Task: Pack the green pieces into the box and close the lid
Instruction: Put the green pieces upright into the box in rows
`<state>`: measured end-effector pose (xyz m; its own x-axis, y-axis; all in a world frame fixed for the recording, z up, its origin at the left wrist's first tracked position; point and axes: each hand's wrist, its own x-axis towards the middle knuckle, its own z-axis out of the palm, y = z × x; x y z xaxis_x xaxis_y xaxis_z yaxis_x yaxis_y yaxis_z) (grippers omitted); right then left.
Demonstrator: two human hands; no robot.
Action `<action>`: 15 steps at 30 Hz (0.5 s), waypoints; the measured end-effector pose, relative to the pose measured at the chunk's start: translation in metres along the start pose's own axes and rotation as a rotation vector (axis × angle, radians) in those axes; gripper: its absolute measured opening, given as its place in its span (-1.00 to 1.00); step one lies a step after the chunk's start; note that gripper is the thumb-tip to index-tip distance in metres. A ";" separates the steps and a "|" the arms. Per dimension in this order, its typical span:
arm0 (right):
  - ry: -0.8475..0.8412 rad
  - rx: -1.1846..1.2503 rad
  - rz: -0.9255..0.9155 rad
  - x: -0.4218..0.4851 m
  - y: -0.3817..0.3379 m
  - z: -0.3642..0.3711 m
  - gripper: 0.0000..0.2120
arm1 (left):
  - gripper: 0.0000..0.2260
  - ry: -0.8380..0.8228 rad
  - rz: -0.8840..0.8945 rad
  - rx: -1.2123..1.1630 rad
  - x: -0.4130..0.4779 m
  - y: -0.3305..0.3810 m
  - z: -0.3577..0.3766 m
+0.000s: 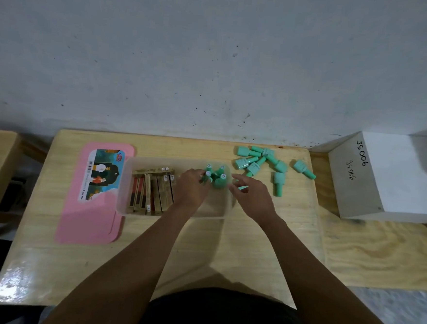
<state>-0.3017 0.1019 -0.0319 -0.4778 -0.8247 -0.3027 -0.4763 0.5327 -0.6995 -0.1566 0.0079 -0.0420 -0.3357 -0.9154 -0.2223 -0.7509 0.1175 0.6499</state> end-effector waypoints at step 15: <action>0.007 0.086 0.007 -0.002 0.002 0.005 -0.63 | -0.80 0.058 -0.071 -0.137 -0.002 -0.004 0.014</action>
<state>-0.2981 0.1033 -0.0365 -0.4861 -0.8193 -0.3040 -0.4075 0.5202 -0.7505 -0.1606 0.0143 -0.0546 -0.2484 -0.9405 -0.2317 -0.6854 0.0016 0.7281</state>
